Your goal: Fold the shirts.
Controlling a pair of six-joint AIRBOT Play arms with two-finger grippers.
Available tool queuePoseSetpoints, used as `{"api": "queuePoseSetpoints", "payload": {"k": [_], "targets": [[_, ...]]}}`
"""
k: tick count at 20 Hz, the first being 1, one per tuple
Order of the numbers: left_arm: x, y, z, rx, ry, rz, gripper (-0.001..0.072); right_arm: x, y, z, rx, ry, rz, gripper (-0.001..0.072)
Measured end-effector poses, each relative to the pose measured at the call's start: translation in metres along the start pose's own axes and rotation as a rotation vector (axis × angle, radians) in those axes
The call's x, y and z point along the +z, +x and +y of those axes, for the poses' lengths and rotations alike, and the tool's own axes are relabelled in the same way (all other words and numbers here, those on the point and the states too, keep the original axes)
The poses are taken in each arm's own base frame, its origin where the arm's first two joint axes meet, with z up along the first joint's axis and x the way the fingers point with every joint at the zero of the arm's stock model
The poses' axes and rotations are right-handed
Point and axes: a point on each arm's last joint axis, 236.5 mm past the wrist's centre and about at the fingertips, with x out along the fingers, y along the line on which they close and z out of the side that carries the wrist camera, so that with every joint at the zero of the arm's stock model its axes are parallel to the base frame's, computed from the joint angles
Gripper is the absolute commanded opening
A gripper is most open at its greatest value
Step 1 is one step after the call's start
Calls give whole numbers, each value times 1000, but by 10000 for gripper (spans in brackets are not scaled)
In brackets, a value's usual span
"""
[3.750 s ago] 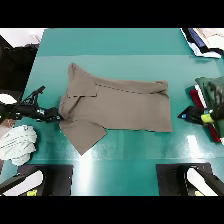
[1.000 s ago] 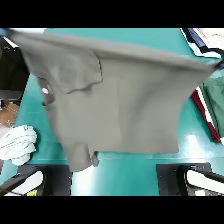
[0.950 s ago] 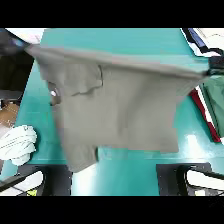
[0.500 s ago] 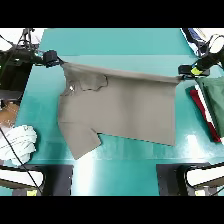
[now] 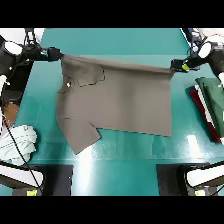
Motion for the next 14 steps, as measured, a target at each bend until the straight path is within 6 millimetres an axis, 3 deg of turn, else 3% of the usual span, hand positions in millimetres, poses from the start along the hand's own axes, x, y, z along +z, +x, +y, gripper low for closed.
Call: {"api": "queuePoseSetpoints", "payload": {"k": [10, 14], "targets": [[-108, -15, 13, 12, 151, 438, 29, -112, 5, 17, 15, -40, 201, 19], [-146, -17, 14, -5, 128, 549, 62, -138, 11, 20, 31, -28, 254, 51]]}}
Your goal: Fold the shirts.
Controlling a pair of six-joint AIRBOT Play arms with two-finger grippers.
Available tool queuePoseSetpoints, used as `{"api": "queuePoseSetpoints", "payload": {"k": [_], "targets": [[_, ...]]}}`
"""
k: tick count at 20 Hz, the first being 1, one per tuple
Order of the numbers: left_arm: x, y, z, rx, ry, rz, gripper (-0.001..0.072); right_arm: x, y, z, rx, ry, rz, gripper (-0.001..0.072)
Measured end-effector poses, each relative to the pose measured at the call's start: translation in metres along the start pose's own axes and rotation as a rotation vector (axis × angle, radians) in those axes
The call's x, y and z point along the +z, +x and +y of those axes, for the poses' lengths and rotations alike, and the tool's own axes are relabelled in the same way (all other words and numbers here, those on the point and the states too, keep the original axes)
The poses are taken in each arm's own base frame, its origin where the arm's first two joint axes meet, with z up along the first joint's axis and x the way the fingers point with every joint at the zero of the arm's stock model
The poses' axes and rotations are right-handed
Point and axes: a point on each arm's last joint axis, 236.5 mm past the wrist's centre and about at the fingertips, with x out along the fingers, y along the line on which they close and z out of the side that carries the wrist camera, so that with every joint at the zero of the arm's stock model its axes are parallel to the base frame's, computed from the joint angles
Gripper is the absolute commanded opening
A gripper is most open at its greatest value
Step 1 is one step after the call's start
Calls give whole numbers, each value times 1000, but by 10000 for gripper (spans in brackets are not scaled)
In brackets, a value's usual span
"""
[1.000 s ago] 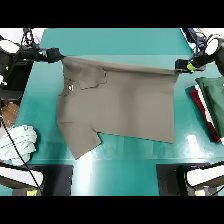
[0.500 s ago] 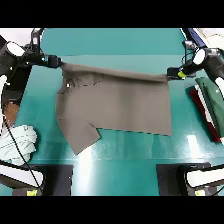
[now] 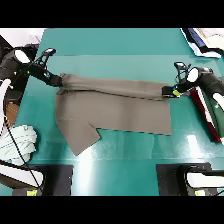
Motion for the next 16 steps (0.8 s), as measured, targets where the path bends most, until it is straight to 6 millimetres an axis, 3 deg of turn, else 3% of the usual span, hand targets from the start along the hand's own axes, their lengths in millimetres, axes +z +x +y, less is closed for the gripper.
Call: {"api": "queuePoseSetpoints", "payload": {"k": [1, 2, 6, 10, 11, 12, 14, 15, 16], "targets": [[-6, 3, 0, -5, -12, 18, 62, -3, 2, 2, 11, 7, 7, 233], [-9, 5, -1, -8, -25, 28, 63, -6, 3, 5, 24, 16, 14, 367], [-23, 7, -5, -26, -53, 79, 63, -10, -1, 9, 69, 62, 26, 384], [-31, 7, -9, -39, -74, 110, 66, -7, -22, 2, 86, 97, -8, 382], [-31, 7, -9, -40, -77, 114, 441, -5, -30, 1, 91, 104, -23, 382], [-33, 7, -9, -39, -83, 119, 720, -3, -38, 0, 93, 109, -42, 382], [-34, 7, -7, -30, -107, 125, 710, 1, -52, -3, 96, 113, -75, 381], [-35, 7, -5, -19, -114, 127, 635, 2, -57, -2, 100, 112, -88, 381], [-36, 7, -1, -1, -129, 132, 609, 2, -63, -3, 101, 110, -99, 381]]}}
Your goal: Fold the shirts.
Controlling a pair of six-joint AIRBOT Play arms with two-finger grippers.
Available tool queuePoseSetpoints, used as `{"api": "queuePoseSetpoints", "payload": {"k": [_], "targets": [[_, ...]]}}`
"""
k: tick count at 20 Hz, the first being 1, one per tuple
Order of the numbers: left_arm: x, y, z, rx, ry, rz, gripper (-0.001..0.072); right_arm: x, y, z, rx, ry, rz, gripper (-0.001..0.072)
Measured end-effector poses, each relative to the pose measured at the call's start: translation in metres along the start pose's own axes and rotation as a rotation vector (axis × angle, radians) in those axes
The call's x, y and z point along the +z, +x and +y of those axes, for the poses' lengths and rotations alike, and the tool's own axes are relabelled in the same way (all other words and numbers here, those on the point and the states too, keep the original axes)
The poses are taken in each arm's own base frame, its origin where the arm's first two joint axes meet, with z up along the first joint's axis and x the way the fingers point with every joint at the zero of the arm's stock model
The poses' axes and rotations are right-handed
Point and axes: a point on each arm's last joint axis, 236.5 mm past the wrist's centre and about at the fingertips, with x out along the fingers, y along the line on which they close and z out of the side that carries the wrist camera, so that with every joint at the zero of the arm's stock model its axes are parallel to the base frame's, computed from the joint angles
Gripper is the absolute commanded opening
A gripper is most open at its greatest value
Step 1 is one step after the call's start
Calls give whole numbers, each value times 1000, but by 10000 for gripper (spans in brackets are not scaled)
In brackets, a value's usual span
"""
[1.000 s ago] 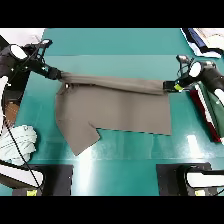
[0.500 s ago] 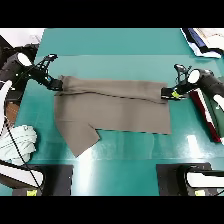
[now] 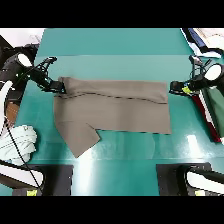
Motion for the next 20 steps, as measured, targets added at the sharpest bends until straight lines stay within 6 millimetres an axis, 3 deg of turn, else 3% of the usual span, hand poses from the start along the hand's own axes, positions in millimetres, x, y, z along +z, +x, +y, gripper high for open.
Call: {"api": "queuePoseSetpoints", "payload": {"k": [5, 8, 11, 14, 17, 20], "targets": [[-22, -21, 31, 114, -106, 45, 609, -8, -25, 2, 5, -28, -2, 381], [-59, -39, 30, 87, -203, 60, 609, -16, -44, 4, 8, -72, -1, 380], [-110, -44, 9, 35, -270, 81, 609, -17, -61, 7, 13, -99, -30, 380], [-156, -33, -19, -24, -327, 74, 609, -16, -70, 8, 17, -112, -57, 380], [-189, -12, -45, -107, -397, 79, 609, -15, -74, 9, 18, -118, -69, 380], [-209, 6, -60, -161, -455, 90, 609, -14, -75, 9, 19, -121, -74, 380]]}}
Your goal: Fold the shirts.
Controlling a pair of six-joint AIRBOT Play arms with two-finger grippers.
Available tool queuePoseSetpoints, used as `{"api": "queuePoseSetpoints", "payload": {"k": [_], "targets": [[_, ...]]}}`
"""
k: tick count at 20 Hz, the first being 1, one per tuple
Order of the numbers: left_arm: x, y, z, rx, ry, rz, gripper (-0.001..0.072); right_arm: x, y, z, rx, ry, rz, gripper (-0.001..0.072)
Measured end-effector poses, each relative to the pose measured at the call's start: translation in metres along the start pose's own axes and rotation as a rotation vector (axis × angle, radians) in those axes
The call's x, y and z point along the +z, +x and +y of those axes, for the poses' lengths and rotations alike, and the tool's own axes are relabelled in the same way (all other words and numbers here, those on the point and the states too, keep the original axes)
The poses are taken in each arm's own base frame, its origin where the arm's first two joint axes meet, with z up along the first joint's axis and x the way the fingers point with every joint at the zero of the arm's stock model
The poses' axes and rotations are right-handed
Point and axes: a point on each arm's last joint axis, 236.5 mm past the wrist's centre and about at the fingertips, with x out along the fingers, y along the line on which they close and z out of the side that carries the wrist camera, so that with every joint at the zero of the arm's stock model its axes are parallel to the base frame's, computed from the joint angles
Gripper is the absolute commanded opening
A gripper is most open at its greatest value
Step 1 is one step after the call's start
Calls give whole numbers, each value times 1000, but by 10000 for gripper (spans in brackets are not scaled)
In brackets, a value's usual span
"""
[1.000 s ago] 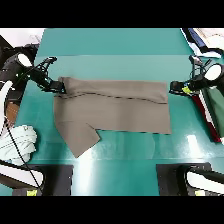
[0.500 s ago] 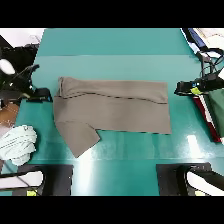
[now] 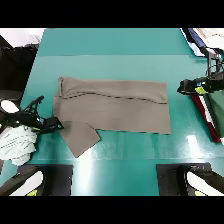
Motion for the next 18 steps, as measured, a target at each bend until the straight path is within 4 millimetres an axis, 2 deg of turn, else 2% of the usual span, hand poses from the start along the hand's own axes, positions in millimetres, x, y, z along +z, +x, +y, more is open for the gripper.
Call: {"api": "queuePoseSetpoints", "payload": {"k": [4, 7, 8, 9, 10, 11, 14, 18], "targets": [[-5, 10, -3, -32, -35, -14, 608, 0, -1, 0, 0, -1, -3, 380], [-1, 12, -6, -52, -56, -40, 604, -1, -1, 0, 0, -2, 3, 380], [1, 12, -7, -56, -61, -49, 400, -2, -1, 0, 0, -2, 8, 380], [5, 13, -4, -47, -61, -70, 140, -5, -1, 0, 0, -2, 18, 380], [7, 14, -1, -34, -57, -79, 57, -7, -1, 0, 0, -2, 28, 380], [9, 13, -2, -39, -54, -88, 29, -10, -1, 0, -1, -4, 40, 380], [9, 13, -6, -47, -35, -85, 28, -32, 6, -3, -3, -12, 117, 380], [12, 4, -15, -62, 18, -84, 28, -94, 30, -24, -17, 30, 277, 380]]}}
